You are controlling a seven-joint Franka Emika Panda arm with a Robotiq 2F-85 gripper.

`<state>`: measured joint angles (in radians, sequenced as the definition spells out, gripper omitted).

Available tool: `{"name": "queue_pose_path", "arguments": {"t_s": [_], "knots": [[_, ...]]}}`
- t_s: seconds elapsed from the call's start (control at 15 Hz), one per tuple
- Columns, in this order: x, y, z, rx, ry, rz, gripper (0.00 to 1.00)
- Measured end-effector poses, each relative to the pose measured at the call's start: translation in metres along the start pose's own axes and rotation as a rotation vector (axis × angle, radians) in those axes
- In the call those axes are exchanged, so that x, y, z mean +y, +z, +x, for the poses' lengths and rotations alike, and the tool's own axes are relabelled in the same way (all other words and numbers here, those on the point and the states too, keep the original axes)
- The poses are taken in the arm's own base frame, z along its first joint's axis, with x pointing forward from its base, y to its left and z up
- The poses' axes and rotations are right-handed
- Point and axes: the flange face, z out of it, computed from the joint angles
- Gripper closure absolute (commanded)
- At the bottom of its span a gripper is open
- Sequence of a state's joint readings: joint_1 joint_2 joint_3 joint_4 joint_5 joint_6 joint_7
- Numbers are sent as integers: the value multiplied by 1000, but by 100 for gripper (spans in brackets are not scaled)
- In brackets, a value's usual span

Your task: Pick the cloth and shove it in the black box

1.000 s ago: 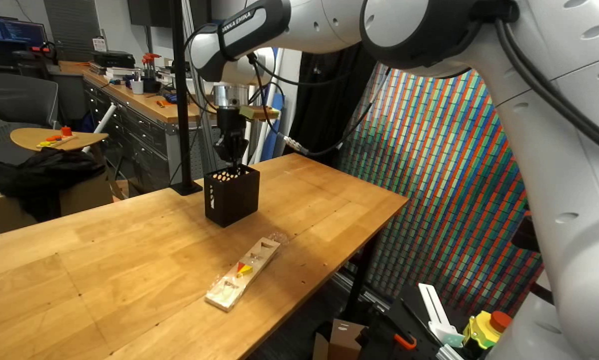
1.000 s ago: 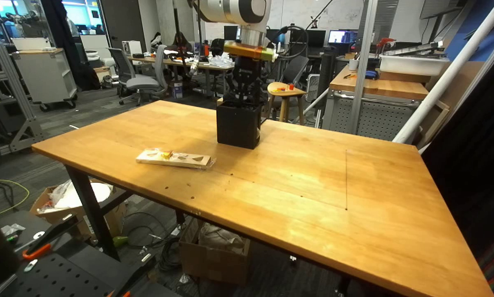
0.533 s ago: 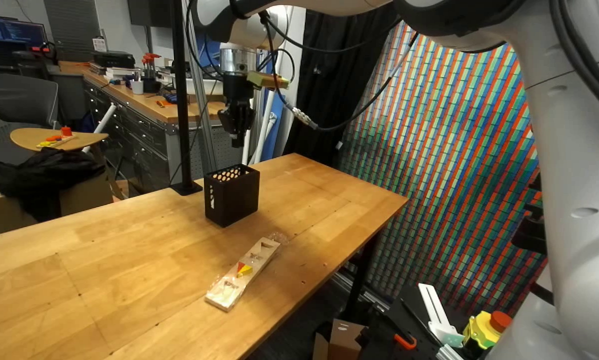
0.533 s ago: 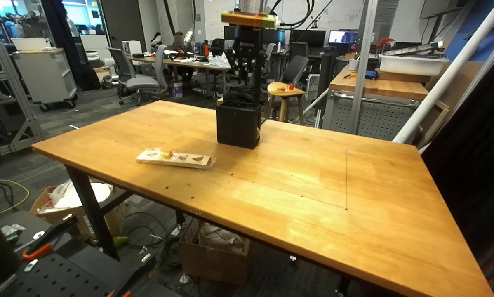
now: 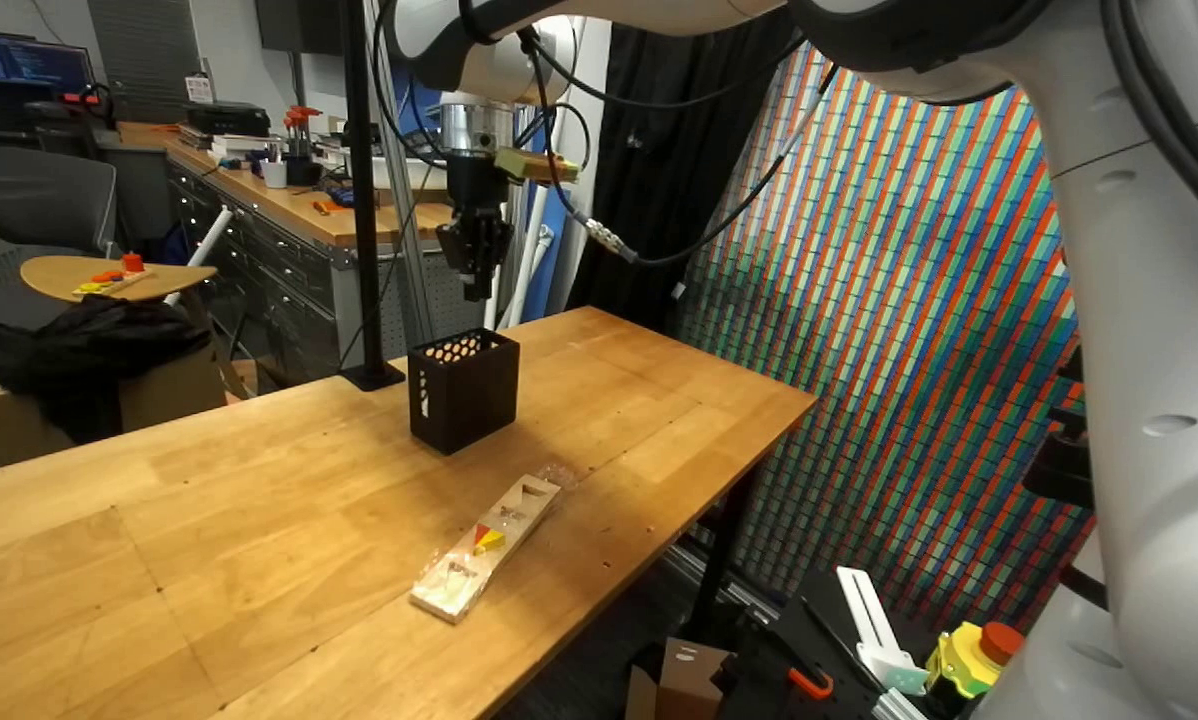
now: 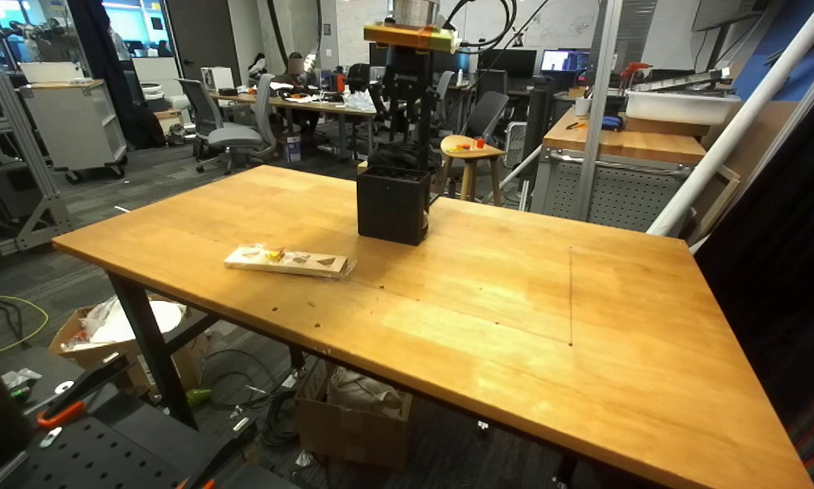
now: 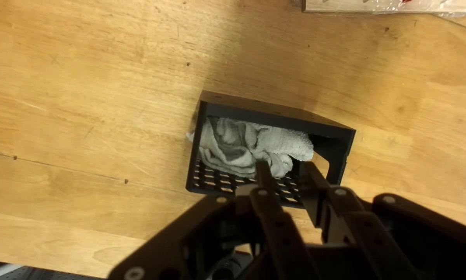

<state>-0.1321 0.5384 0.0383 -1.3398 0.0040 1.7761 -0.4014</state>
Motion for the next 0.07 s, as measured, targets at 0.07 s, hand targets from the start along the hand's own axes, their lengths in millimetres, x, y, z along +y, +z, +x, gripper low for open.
{"name": "queue_pose_path", "arguments": {"t_s": [0.07], "knots": [[0, 0, 0, 0, 0, 0, 73]]}}
